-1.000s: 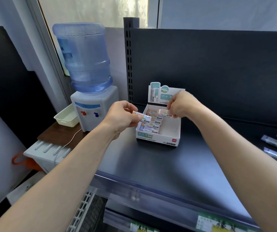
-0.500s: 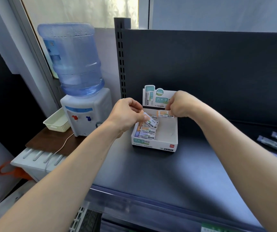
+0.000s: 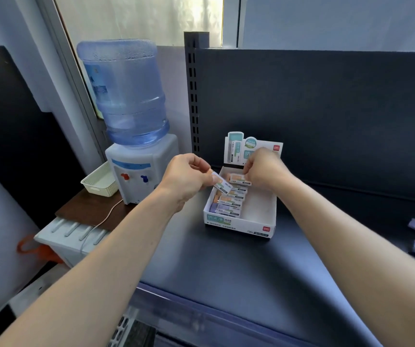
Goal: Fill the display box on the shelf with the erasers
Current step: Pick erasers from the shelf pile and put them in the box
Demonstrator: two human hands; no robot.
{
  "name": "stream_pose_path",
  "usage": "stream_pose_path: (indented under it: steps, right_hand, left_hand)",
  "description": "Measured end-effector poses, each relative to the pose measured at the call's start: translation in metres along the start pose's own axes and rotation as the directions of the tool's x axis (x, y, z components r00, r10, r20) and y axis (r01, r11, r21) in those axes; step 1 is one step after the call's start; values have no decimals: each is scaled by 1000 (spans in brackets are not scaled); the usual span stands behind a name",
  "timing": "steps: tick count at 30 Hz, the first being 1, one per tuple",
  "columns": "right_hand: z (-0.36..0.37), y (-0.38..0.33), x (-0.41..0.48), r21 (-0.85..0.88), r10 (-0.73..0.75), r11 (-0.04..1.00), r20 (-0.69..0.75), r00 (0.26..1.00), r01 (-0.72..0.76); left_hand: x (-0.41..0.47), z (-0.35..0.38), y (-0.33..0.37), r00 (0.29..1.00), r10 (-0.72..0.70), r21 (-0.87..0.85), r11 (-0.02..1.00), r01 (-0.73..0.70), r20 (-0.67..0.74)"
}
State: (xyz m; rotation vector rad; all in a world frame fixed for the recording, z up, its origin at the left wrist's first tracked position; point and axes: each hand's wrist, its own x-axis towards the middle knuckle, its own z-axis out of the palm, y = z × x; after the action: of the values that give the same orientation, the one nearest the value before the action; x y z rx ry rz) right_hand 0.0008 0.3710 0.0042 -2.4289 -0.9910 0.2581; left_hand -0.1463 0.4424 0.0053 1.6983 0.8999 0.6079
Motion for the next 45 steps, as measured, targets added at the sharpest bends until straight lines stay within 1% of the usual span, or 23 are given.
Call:
stream_pose_path:
  steps: [3,7,10,15,19,22,25,31,33,37,45]
  right_hand:
    - [6,2,-3,47,1,999,-46,999,1]
    - [5,1,-6,49,-4,999,-89,996,8]
    - [5,0,-5,14,-2,1000,-57,998,3]
    - [6,3,2,122,38,992,-17,999,-35]
    - [0,6,2,153,48,987,-14,999,-45]
    - [-6,9,2,174,46,984,-20,999,-41]
    - [-10,13,2,214,25,977,-21,999,-20]
    - [-8,14,-2,134,5,991,90,996,-17]
    - [-5,14,-3,102,-17,995,109,994,6]
    - [1,14,-2,64,-30,998,101,994,24]
    - [11,10,4,86,16,996,61,998,-22]
  left_hand:
    - [0,0,-2,1000,-11,2,1000,11,-12]
    - [1,1,-4,1000,-20,-8,1000,20,-24]
    - [2,2,-5,999,-26,-8,1000,26,-25]
    - [4,7,-5,1000,-3,-12,1000,3,-30]
    - [10,17,-4,998,37,68,997,-34,-56]
    - [17,27,-3,993,86,163,984,-71,-84]
    - [24,37,-4,992,88,254,965,-63,-91]
    - [30,46,-8,982,96,454,891,-12,-162]
    - [31,47,-11,979,100,488,873,-1,-176]
    - [33,48,-14,980,99,491,871,-1,-174]
    - [27,38,-16,984,105,308,950,-57,-142]
